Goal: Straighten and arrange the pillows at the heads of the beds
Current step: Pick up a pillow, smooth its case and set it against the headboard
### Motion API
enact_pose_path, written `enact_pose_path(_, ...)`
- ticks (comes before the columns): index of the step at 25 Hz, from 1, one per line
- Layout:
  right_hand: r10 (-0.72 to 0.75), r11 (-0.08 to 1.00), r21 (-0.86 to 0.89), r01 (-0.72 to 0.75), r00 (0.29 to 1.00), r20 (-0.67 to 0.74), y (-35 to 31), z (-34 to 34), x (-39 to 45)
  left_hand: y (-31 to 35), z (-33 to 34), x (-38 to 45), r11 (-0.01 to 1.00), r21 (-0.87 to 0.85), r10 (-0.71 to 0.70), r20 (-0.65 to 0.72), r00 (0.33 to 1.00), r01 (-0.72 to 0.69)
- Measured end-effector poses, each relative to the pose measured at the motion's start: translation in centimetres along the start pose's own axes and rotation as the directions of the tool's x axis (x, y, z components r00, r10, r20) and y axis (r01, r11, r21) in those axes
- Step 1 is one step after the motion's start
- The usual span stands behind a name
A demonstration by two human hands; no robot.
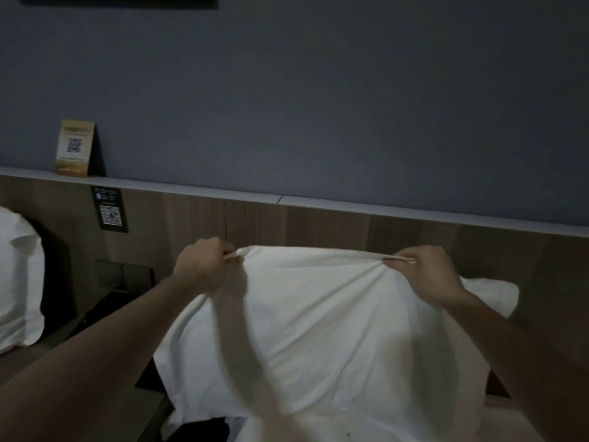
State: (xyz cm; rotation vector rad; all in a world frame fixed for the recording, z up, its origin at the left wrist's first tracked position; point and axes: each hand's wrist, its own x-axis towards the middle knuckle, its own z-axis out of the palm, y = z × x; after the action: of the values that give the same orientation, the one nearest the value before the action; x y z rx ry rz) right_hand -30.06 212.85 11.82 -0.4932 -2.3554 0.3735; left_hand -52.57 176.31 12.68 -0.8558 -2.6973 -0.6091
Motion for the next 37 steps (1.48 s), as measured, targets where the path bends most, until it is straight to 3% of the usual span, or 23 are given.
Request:
enact_pose_path(2, 0.007, 1.0, 0.017, -0.008, 0.998, 0.056, 0.0, 0.0, 0.2, -0.7, 0.8, 0.7, 0.999, -0.041, -0.02, 0.061, 0.998, 0.023)
enact_pose_path(7, 0.001, 0.993, 0.115, -0.002, 1.0, 0.014, -0.5, -2.1, 1.9, -1.2, -0.6, 3.4, 0.983, -0.177, -0.003, 0.249, 0.968, 0.048)
enact_pose_path(10, 0.035, 0.999, 0.038, -0.038, 0.996, 0.077, 0.5, -0.6, 3.1, -0.6, 0.6, 4.8, 0.999, -0.043, -0.014, 0.304, 0.953, 0.028)
enact_pose_path(13, 0.132, 0.99, -0.062, -0.124, 0.982, 0.134, 2.2, 1.8, 3.2, 0.0, 2.2, 5.3, 0.996, 0.069, 0.036, 0.182, 0.983, -0.05)
enact_pose_path(17, 0.081, 0.994, -0.077, -0.077, 0.995, 0.049, 2.8, 1.7, 3.4, 0.3, 2.1, 6.7, 0.963, 0.221, 0.161, -0.015, 0.987, -0.154)
enact_pose_path(19, 0.083, 0.993, -0.081, -0.082, 0.997, 0.003, 2.8, 1.5, 3.6, 0.4, 1.6, 7.7, 0.968, 0.213, 0.156, -0.09, 0.984, -0.134)
enact_pose_path(22, 0.098, 0.989, -0.112, -0.094, 0.995, 0.028, 2.9, 1.9, 3.2, 0.1, 1.8, 8.3, 0.956, 0.281, 0.106, -0.055, 0.993, -0.086)
enact_pose_path(26, 0.073, 0.986, -0.155, -0.063, 0.995, 0.061, 4.3, 1.2, 1.6, -2.3, 2.6, 7.5, 0.906, 0.38, 0.176, 0.06, 0.983, -0.185)
enact_pose_path(29, 0.086, 0.971, -0.227, -0.069, 0.994, 0.064, 6.2, 0.3, 0.5, -4.5, 1.4, 7.0, 0.911, 0.374, 0.084, 0.244, 0.966, -0.174)
enact_pose_path(31, 0.079, 0.973, -0.221, -0.071, 0.996, 0.029, 7.2, 0.0, -0.2, -5.3, 0.6, 6.7, 0.906, 0.395, 0.034, 0.297, 0.954, -0.155)
enact_pose_path(33, 0.074, 0.976, -0.202, -0.086, 0.995, -0.066, 7.7, -0.1, -0.6, -5.7, -0.1, 6.9, 0.885, 0.436, 0.053, 0.249, 0.967, -0.161)
enact_pose_path(37, 0.057, 0.97, -0.209, -0.124, 0.952, -0.3, 7.4, -1.3, -0.1, -5.2, -0.4, 7.8, 0.88, 0.462, 0.114, 0.018, 0.993, -0.109)
